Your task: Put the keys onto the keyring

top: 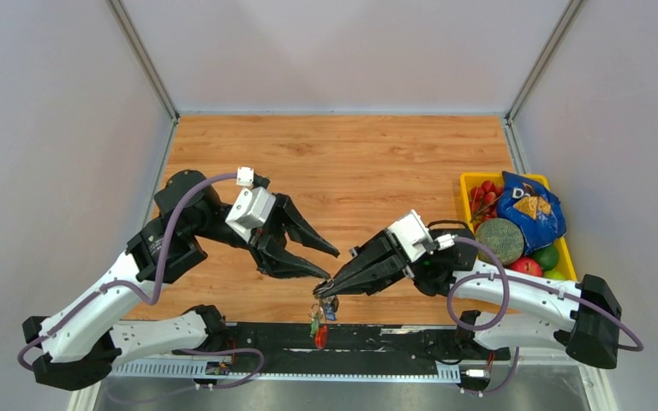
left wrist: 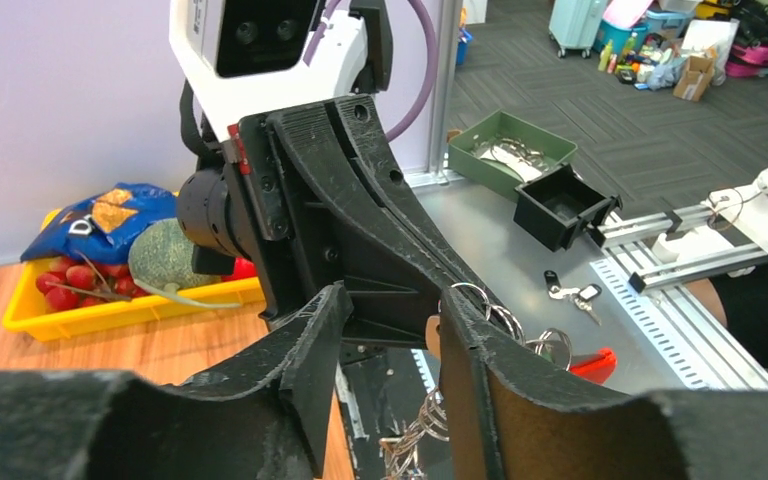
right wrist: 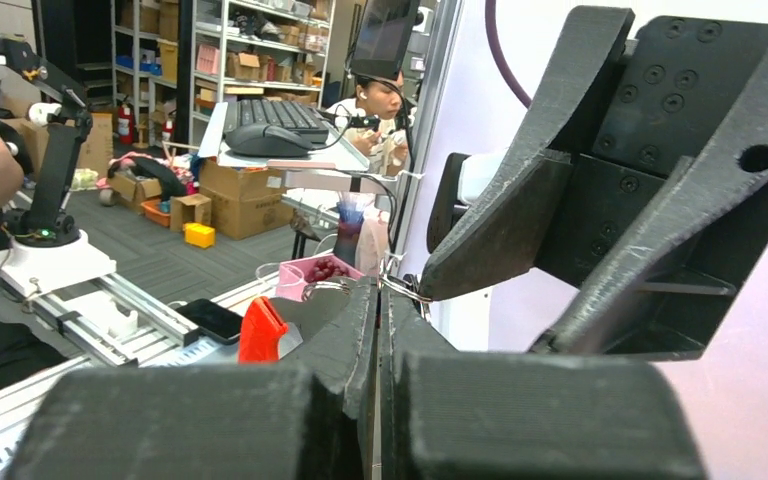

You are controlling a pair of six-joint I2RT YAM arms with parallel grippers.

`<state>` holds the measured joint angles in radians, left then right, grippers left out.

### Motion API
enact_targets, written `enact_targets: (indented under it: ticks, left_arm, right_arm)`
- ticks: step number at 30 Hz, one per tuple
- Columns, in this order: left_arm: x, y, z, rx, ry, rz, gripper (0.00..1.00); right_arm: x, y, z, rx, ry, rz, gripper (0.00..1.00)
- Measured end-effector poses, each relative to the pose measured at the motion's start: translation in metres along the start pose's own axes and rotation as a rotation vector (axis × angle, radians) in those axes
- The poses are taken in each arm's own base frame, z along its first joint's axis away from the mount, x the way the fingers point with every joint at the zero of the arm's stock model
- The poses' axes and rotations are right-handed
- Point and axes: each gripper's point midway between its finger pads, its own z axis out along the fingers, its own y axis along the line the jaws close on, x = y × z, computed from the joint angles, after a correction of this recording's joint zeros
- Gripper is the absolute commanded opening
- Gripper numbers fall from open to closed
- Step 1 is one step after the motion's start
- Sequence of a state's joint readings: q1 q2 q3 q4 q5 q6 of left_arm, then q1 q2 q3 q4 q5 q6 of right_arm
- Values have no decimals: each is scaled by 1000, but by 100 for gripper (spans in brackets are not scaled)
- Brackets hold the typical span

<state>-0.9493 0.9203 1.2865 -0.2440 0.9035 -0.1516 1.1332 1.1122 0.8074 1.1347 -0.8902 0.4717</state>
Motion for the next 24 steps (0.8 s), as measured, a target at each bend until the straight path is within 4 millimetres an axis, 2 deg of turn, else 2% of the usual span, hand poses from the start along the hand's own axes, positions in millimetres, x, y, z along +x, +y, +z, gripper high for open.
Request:
enact_targets:
  ticks: [4, 6, 11, 14, 18, 24]
  left_arm:
    - [-1, 3, 3, 1, 13, -14, 53]
    - [-2, 10, 2, -36, 18, -9, 55]
    - [-2, 35, -2, -176, 38, -23, 58]
    - [-14, 44, -8, -253, 19, -7, 59]
    - [-37, 40, -17, -299, -32, 35, 61]
    - [-65, 25, -27, -297, -95, 73, 61]
  right_arm:
    - [-5, 2, -4, 12, -38, -62, 0]
    - [-11, 10, -4, -7, -61, -97, 0]
    - [-47, 37, -3, -58, -149, -241, 0]
    - [-64, 47, -6, -60, -184, -313, 0]
    - [-74, 51, -8, -44, -203, -369, 0]
    - [-81, 45, -10, 6, -223, -408, 0]
